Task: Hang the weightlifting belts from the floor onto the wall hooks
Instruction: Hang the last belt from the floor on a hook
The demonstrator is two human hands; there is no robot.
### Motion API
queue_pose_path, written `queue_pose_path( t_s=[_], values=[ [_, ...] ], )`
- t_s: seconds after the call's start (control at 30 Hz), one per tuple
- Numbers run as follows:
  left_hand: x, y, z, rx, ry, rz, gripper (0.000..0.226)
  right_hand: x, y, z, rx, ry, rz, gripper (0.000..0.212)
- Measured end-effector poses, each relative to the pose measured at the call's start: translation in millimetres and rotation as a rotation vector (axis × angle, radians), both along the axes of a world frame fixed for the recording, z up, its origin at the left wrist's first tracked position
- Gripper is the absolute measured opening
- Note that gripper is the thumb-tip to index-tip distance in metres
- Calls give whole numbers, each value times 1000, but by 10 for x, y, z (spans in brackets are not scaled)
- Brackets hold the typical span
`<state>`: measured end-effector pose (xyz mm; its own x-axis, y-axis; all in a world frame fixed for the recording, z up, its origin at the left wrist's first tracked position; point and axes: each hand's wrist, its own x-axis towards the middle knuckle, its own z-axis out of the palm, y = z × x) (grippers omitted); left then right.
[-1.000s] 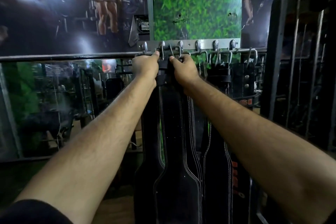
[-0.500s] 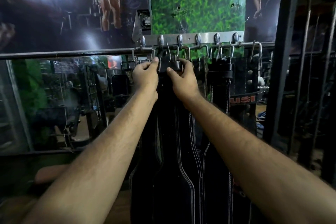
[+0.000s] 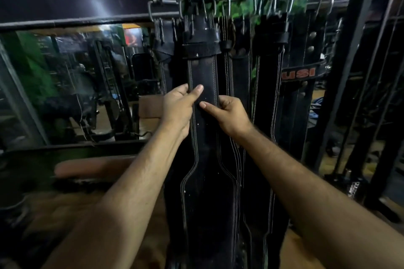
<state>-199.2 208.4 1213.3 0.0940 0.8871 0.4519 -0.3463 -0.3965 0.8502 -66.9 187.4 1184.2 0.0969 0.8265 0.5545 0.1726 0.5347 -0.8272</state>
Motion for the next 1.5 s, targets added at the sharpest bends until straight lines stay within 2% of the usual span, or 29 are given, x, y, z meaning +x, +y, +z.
queue_pose_path(
  t_s=[0.17, 0.33, 0.5, 0.57, 0.67, 0.8, 0.9, 1.0, 1.2, 1.33, 1.5],
  values=[
    [-67, 4, -752, -66, 130, 22, 3, 81, 61, -676, -125, -108, 45, 19],
    [-191, 133, -1420, -124, 263, 38, 34, 106, 64, -1304, -198, -107, 80, 21],
    [-240, 141, -1694, -59, 467, 138, 57, 125, 102, -1626, -271, -52, 31, 12],
    [-266, 120, -1768, -89, 480, 121, 48, 147, 119, -1681, -278, -29, 27, 11],
    [-321, 95, -1919, -137, 408, 58, 5, 180, 114, -1840, -293, 53, 14, 25],
    [-376, 58, -2125, -212, 313, 54, 17, 192, 78, -1977, -299, 121, 26, 27],
    [-404, 33, -2313, -274, 285, 54, 21, 223, 25, -2242, -381, 143, 60, 35],
    [-442, 4, -2664, -337, 369, 31, 24, 220, -114, -2702, -514, 80, 67, 38],
    [-582, -256, -3755, -572, 552, 22, 32, 137, -272, -3416, -682, 86, 20, 44],
    [-616, -303, -4254, -542, 625, 2, 35, 88, -422, -3986, -774, 35, -27, 38],
    [-584, -131, -4772, -477, 676, -28, 43, 11, -432, -4455, -743, 53, -100, 38]
  ],
)
